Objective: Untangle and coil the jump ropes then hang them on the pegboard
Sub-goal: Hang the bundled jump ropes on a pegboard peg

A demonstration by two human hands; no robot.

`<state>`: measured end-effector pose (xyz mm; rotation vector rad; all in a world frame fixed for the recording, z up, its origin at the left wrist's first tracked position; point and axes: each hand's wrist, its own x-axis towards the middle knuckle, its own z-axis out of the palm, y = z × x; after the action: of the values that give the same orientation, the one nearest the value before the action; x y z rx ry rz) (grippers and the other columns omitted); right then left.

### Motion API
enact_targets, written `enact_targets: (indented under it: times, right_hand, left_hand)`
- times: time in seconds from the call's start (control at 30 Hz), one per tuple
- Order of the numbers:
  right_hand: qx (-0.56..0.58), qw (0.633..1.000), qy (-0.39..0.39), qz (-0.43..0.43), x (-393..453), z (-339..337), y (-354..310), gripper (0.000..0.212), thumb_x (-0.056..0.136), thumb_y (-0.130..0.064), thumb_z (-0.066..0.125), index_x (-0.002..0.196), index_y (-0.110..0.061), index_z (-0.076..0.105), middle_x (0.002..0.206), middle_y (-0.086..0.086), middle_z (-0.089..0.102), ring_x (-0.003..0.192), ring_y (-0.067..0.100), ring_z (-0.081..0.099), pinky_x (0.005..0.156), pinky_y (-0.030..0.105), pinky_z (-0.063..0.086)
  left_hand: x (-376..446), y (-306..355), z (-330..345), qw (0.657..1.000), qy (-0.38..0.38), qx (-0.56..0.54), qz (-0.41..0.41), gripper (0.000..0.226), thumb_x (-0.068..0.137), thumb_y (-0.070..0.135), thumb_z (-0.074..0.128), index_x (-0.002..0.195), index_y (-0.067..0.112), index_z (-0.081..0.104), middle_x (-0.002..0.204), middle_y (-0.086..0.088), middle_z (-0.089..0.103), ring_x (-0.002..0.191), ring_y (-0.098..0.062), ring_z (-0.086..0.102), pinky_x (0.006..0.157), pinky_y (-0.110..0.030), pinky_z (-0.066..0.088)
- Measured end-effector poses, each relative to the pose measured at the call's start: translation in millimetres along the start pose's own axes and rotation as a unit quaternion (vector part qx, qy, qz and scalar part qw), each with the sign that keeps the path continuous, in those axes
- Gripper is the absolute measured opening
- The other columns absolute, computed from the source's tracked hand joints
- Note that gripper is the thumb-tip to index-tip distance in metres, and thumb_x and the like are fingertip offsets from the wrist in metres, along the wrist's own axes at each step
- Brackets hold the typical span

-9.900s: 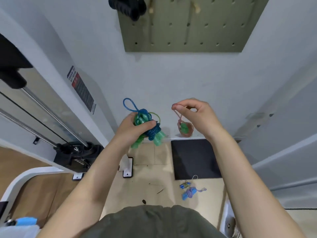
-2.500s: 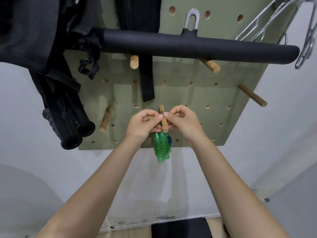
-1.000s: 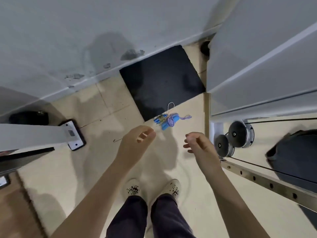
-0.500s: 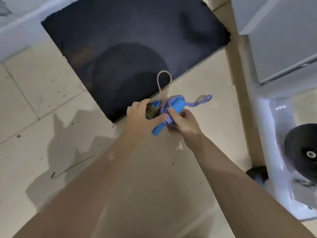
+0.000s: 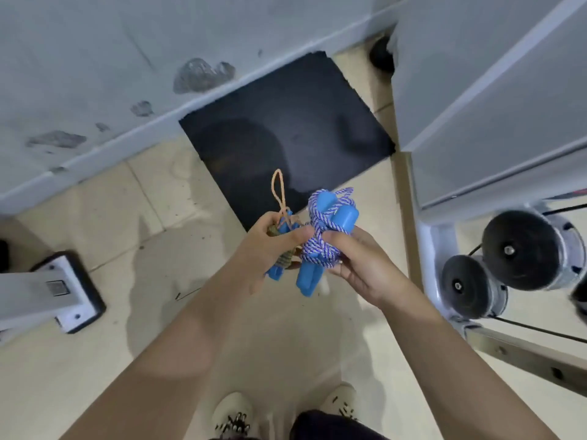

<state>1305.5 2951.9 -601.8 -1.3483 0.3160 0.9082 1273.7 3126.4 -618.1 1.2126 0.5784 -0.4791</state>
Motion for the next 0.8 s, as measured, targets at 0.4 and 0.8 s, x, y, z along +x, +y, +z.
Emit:
enact_targets:
  times: [0.4, 0.8]
  right_hand:
    - [-0.093, 0.981, -0.142, -0.091, -351.0, 219.5, -267.6, 0.051, 0.079, -0.036, 0.072, 0.121, -0.011, 0.057, 0.109, 0.014, 0.065, 0.1, 0.032, 0.063, 0.097, 0.061, 0.046]
    - [-0.193, 0.945, -0.152, -0.216, -512.7, 293.6, -365.5, 0.045, 0.068, -0.045, 0.076, 0.11, -0.033, 0.067, 0.107, 0.003, 0.07, 0.096, 0.016, 0.065, 0.094, 0.041, 0.049]
  left_hand:
    - [-404.1, 318.0, 20.0, 0.985, 0.092, -0.048, 0.137, 0.023, 0.066, 0.02, 0.086, 0.082, 0.018, 0.069, 0.084, -0.007, 0.069, 0.075, -0.024, 0.065, 0.071, -0.035, 0.051]
    - [-593.8, 411.0, 61.4, 0.942, 0.174, -0.051, 0.282, 0.025, 0.077, 0.002, 0.077, 0.092, 0.014, 0.062, 0.076, -0.001, 0.069, 0.064, -0.018, 0.063, 0.056, -0.024, 0.046]
